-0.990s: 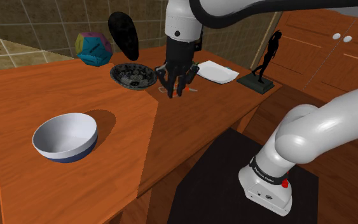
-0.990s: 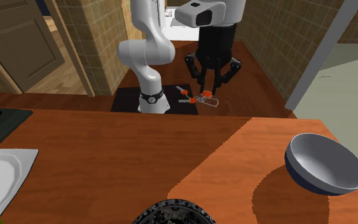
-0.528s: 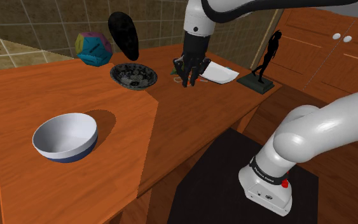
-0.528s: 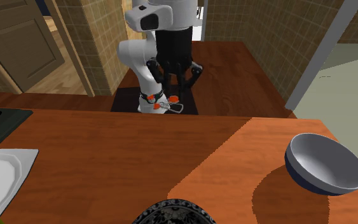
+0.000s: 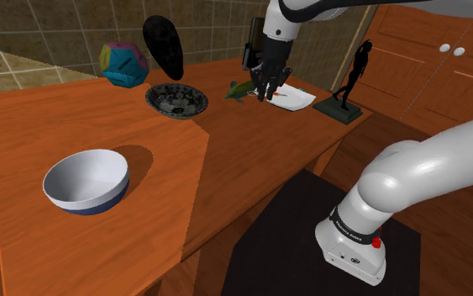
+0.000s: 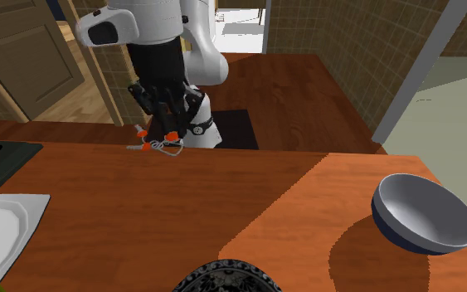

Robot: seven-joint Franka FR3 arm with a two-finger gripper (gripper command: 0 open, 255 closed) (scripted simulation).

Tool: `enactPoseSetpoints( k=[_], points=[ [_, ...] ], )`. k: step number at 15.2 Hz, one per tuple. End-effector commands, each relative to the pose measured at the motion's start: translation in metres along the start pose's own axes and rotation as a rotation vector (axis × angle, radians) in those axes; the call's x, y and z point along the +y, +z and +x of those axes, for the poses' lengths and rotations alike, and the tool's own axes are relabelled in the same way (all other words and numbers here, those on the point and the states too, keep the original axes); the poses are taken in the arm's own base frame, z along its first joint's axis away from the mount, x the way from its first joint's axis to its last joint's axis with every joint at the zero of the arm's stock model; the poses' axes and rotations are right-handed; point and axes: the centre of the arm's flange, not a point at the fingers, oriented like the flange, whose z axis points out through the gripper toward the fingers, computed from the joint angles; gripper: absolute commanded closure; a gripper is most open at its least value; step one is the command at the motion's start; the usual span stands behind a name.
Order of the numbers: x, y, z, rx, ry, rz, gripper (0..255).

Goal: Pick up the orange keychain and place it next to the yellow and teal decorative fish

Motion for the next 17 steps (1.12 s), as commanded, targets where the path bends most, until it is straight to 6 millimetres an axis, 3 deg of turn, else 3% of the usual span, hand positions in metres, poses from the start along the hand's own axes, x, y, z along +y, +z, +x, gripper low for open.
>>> enactPoseSetpoints(
  k=[1,17],
  points=[
    [0.025,0.000,0.012,0.000,-0.001,-0.001,255],
    [0.208,-0.001,0.118,0.000,-0.001,-0.001,255]
  ],
)
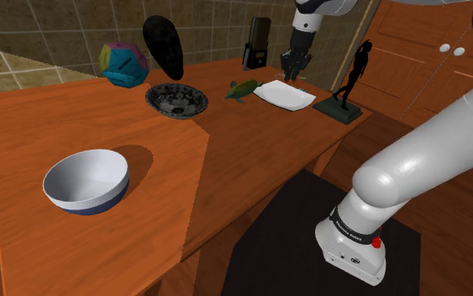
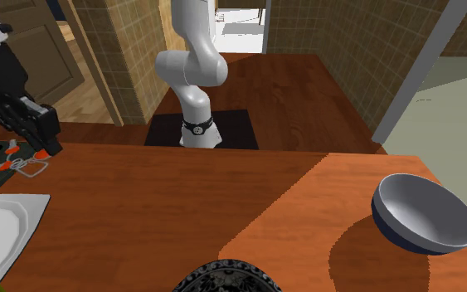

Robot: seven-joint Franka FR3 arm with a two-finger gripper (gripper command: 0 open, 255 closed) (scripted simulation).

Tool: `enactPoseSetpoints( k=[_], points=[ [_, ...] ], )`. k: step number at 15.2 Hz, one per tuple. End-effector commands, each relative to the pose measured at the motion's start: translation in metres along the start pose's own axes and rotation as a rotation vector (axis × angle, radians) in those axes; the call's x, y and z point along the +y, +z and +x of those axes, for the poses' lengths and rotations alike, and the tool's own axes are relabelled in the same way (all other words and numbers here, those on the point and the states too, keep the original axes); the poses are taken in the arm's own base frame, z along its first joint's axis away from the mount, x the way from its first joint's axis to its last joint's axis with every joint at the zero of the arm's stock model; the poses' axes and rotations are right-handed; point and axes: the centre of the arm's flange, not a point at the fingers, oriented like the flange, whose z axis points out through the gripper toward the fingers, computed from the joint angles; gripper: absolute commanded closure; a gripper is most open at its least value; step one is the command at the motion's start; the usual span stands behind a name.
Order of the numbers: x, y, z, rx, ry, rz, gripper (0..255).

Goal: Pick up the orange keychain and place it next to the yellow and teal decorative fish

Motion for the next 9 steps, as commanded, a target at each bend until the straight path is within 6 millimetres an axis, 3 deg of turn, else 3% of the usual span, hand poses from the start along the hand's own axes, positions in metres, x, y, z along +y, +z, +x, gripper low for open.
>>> enactPoseSetpoints(
  k=[1,3,9],
  points=[
    [0.025,-0.001,0.012,0.000,-0.001,-0.001,255],
    [0.046,-0.001,0.024,0.000,-0.001,-0.001,255],
    [0.045,0.030,0.024,0.000,-0.001,-0.001,255]
  ],
)
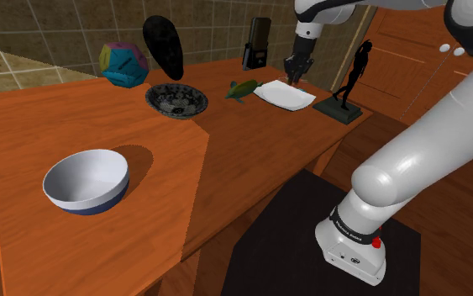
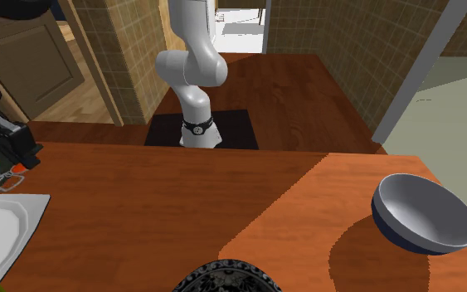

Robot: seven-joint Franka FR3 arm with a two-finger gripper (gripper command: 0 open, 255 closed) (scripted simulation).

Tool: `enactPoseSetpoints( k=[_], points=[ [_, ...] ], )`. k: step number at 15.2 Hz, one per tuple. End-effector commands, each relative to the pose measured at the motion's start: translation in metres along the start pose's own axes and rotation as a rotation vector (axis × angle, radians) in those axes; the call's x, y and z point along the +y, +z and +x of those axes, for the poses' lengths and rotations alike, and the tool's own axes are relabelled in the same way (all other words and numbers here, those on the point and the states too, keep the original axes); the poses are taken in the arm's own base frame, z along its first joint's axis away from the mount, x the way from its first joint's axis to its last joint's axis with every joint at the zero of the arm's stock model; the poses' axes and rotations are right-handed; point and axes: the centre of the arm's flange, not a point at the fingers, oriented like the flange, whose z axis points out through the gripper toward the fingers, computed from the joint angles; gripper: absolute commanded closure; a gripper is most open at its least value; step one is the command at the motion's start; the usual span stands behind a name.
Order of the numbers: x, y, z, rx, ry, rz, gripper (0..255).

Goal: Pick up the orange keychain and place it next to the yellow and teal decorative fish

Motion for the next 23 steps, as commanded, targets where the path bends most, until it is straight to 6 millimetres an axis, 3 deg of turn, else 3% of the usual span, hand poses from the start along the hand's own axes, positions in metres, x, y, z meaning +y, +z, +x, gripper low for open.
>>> enactPoseSetpoints(
  k=[1,23],
  points=[
    [0.001,0.011,0.000,0.000,0.000,0.000,255],
    [0.001,0.127,0.001,0.000,0.000,0.000,255]
  ],
)
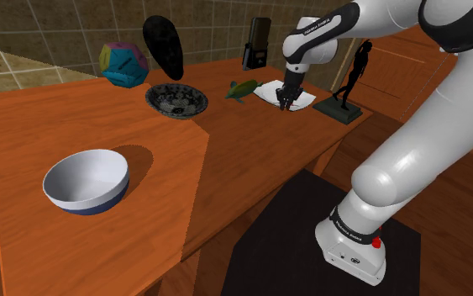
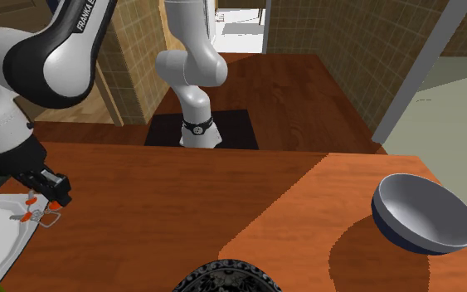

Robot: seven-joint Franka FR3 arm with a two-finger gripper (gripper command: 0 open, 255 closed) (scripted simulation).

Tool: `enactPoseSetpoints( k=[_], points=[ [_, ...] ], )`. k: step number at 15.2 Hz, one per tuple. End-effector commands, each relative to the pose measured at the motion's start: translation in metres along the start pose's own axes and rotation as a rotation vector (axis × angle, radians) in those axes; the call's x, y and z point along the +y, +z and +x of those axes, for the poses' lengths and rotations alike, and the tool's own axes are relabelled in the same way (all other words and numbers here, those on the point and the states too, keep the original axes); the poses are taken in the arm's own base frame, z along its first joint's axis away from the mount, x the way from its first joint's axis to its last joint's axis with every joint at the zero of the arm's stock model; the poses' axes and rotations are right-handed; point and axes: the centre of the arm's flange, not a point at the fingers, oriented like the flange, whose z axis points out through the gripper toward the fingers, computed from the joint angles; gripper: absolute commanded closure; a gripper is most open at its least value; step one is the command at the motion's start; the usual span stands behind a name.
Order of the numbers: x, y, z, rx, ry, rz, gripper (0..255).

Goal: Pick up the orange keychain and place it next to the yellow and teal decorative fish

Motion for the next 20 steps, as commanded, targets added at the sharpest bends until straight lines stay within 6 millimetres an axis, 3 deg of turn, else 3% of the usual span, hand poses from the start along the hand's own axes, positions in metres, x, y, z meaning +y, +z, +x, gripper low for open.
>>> enactPoseSetpoints(
  k=[1,5,13,14,19,20],
  points=[
    [-0.001,0.012,-0.001,0.000,0.000,0.000,255],
    [-0.001,0.036,-0.001,0.000,0.000,0.000,255],
    [-0.001,0.036,-0.001,0.000,0.000,0.000,255],
    [-0.001,0.036,-0.001,0.000,0.000,0.000,0],
    [-0.001,0.036,-0.001,0.000,0.000,0.000,0],
    [-0.001,0.023,-0.001,0.000,0.000,0.000,0]
  ],
)
